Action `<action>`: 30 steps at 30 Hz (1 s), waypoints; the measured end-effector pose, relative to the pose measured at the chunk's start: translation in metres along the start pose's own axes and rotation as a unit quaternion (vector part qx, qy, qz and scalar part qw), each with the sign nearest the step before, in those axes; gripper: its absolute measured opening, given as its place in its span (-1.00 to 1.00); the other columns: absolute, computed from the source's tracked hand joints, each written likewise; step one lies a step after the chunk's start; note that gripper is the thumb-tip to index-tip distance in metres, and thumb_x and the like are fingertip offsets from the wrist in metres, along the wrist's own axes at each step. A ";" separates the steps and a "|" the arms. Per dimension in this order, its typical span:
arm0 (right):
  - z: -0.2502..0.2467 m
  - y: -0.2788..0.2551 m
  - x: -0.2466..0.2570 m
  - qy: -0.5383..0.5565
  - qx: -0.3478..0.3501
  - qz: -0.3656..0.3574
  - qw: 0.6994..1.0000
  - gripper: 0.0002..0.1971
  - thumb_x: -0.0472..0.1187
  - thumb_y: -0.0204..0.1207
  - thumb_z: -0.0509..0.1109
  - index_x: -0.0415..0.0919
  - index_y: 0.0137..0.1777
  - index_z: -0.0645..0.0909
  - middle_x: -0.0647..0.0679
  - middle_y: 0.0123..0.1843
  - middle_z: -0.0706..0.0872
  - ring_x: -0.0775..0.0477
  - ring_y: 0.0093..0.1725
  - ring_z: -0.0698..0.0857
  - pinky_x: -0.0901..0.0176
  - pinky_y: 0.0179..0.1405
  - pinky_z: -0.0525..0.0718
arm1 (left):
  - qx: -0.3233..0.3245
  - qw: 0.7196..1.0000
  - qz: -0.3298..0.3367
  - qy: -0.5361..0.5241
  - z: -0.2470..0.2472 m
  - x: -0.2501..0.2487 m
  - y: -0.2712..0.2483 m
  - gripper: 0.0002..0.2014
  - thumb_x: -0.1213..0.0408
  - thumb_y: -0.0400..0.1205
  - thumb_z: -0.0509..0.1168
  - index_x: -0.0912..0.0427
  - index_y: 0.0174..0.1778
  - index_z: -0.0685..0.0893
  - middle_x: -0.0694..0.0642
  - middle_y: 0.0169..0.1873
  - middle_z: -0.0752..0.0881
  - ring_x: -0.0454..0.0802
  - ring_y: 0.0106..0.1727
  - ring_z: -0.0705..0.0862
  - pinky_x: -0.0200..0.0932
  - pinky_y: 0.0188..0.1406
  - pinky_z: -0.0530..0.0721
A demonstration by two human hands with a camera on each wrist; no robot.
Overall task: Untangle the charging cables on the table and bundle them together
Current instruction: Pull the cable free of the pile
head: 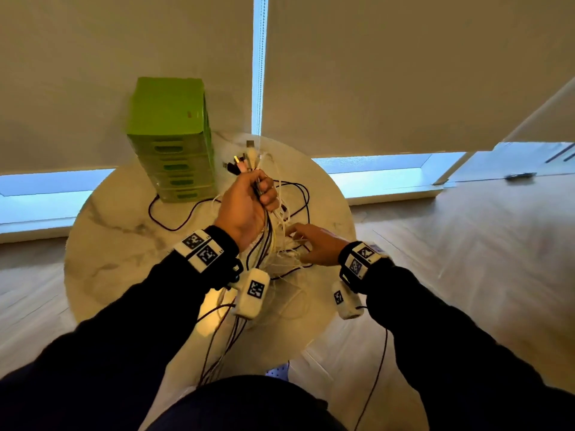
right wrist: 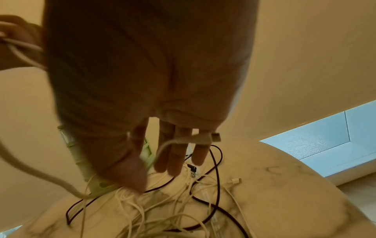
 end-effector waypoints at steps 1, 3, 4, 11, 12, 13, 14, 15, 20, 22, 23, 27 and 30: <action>0.003 -0.007 -0.002 -0.027 0.005 -0.006 1.000 -0.33 -0.25 0.45 0.55 -0.08 0.56 0.43 -0.15 0.47 0.52 -0.11 0.41 0.49 0.08 0.38 0.47 | 0.007 1.000 -0.008 -0.002 0.008 0.009 0.003 -0.74 0.31 0.77 0.00 0.11 -0.26 0.38 -0.01 -0.43 0.35 -0.12 -0.48 0.27 -0.23 -0.47 0.29; 0.007 -0.019 0.002 -0.039 0.014 -0.026 0.999 -0.19 -0.15 0.36 0.64 -0.05 0.60 0.37 -0.12 0.58 0.37 -0.10 0.52 0.34 0.02 0.51 0.34 | 0.020 1.000 -0.019 0.001 0.018 0.023 0.008 -0.74 0.31 0.78 -0.01 0.11 -0.25 0.38 -0.01 -0.44 0.36 -0.11 -0.48 0.28 -0.20 -0.43 0.28; 0.008 -0.027 0.001 -0.004 0.021 -0.033 0.999 -0.19 -0.16 0.38 0.64 -0.06 0.61 0.36 -0.11 0.60 0.36 -0.08 0.52 0.33 0.03 0.51 0.32 | 0.026 0.999 -0.028 0.009 0.024 0.032 0.010 -0.73 0.32 0.78 -0.03 0.11 -0.25 0.37 -0.02 -0.44 0.37 -0.11 -0.48 0.28 -0.19 -0.42 0.27; -0.022 -0.073 -0.021 0.286 -0.055 0.029 0.956 -0.62 -0.07 0.80 0.18 -0.37 -0.02 0.64 -0.20 -0.09 0.77 -0.09 -0.04 0.77 0.08 0.18 0.72 | 0.008 0.994 -0.029 0.106 0.036 0.084 0.026 -0.72 0.36 0.86 0.00 0.14 -0.17 0.44 -0.01 -0.43 0.54 -0.14 -0.47 0.47 -0.27 -0.43 0.45; -0.027 -0.078 -0.026 0.297 -0.076 0.034 0.951 -0.62 -0.06 0.81 0.14 -0.34 -0.07 0.59 -0.22 -0.18 0.75 -0.15 -0.13 0.78 0.09 0.07 0.77 | 0.001 0.993 -0.027 0.115 0.034 0.087 0.028 -0.72 0.35 0.86 0.01 0.16 -0.16 0.46 -0.01 -0.43 0.57 -0.15 -0.46 0.51 -0.28 -0.42 0.48; -0.033 -0.085 -0.031 0.292 -0.099 0.039 0.950 -0.63 -0.05 0.82 0.12 -0.33 -0.08 0.54 -0.24 -0.26 0.71 -0.19 -0.22 0.78 0.08 -0.04 0.79 | 0.000 0.992 -0.027 0.121 0.035 0.091 0.028 -0.72 0.34 0.87 0.01 0.17 -0.16 0.48 0.00 -0.42 0.58 -0.15 -0.46 0.54 -0.29 -0.41 0.52; -0.038 -0.090 -0.038 0.276 -0.120 0.045 0.952 -0.63 -0.05 0.82 0.12 -0.33 -0.08 0.51 -0.25 -0.31 0.68 -0.20 -0.30 0.76 0.07 -0.12 0.79 | 0.002 0.992 -0.030 0.123 0.036 0.095 0.030 -0.71 0.34 0.87 0.01 0.17 -0.16 0.49 0.01 -0.41 0.60 -0.16 -0.45 0.57 -0.29 -0.39 0.54; -0.043 -0.094 -0.043 0.261 -0.141 0.050 0.954 -0.64 -0.05 0.82 0.12 -0.33 -0.07 0.50 -0.24 -0.33 0.65 -0.19 -0.36 0.74 0.05 -0.19 0.77 | 0.006 0.991 -0.030 0.128 0.035 0.099 0.032 -0.71 0.33 0.87 0.01 0.18 -0.15 0.49 0.00 -0.41 0.62 -0.16 -0.44 0.59 -0.29 -0.37 0.57; -0.057 -0.103 -0.059 0.175 -0.246 0.060 0.952 -0.72 -0.02 0.81 0.11 -0.12 -0.08 0.48 0.00 -0.36 0.53 0.12 -0.44 0.48 0.15 -0.37 0.59 | 0.019 0.978 -0.007 0.208 0.030 0.105 0.038 -0.71 0.29 0.88 0.00 0.21 -0.11 0.50 -0.01 -0.40 0.72 -0.04 -0.33 0.75 -0.11 -0.22 0.70; -0.058 -0.103 -0.066 0.158 -0.267 0.060 0.949 -0.70 0.06 0.80 0.09 -0.01 -0.12 0.47 -0.04 -0.35 0.53 0.13 -0.40 0.43 0.18 -0.38 0.49 | -0.002 0.968 0.006 0.252 0.023 0.097 0.040 -0.72 0.29 0.88 -0.02 0.26 -0.05 0.52 0.10 -0.33 0.70 -0.05 -0.32 0.78 -0.16 -0.23 0.75; -0.057 -0.103 -0.072 0.156 -0.266 0.069 0.949 -0.69 0.08 0.80 0.09 0.01 -0.13 0.48 -0.10 -0.32 0.57 0.11 -0.38 0.44 0.20 -0.37 0.48 | -0.017 0.964 0.012 0.264 0.017 0.092 0.041 -0.72 0.28 0.88 -0.02 0.27 -0.05 0.51 0.14 -0.32 0.67 -0.07 -0.36 0.76 -0.20 -0.30 0.74; -0.039 -0.103 -0.114 0.060 -0.175 0.167 0.968 -0.67 0.02 0.80 0.07 -0.07 -0.11 0.52 -0.06 -0.21 0.68 -0.02 -0.26 0.63 0.11 -0.22 0.54 | -0.063 0.967 0.015 0.247 -0.006 0.075 0.047 -0.67 0.27 0.88 -0.02 0.13 -0.21 0.44 0.09 -0.38 0.50 -0.06 -0.45 0.51 -0.17 -0.41 0.46; 0.001 -0.109 -0.157 -0.086 0.007 0.294 0.952 -0.70 -0.01 0.78 0.10 -0.17 0.19 0.58 -0.20 0.22 0.75 -0.24 0.15 0.73 -0.02 0.11 0.63 | -0.056 0.979 -0.001 0.198 -0.009 0.070 0.041 -0.59 0.34 0.87 -0.01 0.03 -0.29 0.50 0.03 -0.42 0.53 -0.07 -0.43 0.47 -0.19 -0.39 0.44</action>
Point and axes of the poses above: each hand's wrist, its own y-axis towards the middle knuckle, its own z-axis out of the palm, x = y × z, the point moved 8 cm from there along y, towards the middle knuckle
